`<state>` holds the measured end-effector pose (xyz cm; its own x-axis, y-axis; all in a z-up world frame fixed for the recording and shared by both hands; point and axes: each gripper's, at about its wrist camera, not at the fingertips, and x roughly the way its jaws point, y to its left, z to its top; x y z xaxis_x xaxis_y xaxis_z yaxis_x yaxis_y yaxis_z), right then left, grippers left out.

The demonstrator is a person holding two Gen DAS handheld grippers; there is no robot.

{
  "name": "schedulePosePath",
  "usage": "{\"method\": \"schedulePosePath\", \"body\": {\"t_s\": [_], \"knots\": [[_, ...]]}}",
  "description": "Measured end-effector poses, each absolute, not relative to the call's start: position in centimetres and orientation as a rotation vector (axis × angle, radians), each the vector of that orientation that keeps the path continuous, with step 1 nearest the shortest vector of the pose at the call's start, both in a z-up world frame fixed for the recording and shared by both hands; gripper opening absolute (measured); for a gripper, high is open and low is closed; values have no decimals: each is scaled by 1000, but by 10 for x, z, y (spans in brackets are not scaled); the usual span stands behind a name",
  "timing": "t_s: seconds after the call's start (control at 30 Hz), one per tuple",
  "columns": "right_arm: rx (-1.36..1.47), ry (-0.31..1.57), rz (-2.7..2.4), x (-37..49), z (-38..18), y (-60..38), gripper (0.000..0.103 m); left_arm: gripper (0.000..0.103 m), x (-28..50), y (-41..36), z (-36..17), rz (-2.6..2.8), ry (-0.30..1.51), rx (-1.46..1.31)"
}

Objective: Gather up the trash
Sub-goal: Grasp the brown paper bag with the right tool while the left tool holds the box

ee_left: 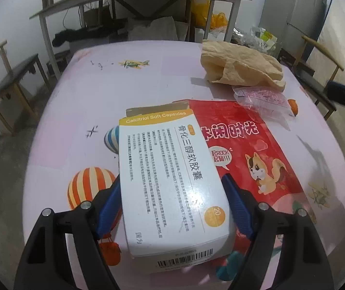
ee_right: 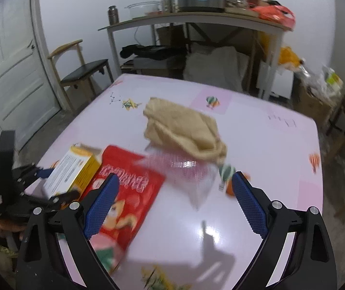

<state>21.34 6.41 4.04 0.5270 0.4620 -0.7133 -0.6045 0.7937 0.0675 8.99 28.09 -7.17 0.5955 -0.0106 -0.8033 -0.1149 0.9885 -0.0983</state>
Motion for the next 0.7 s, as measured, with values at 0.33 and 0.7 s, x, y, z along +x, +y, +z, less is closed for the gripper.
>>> {"method": "schedulePosePath", "body": {"t_s": [0.33,0.7], "knots": [[-640,751,745,272,14,148,94,77,86,286,-73,38,926,-207],[-666,837,676,292,-14,160,42,77,84,288,-70,19,916,-234]]}}
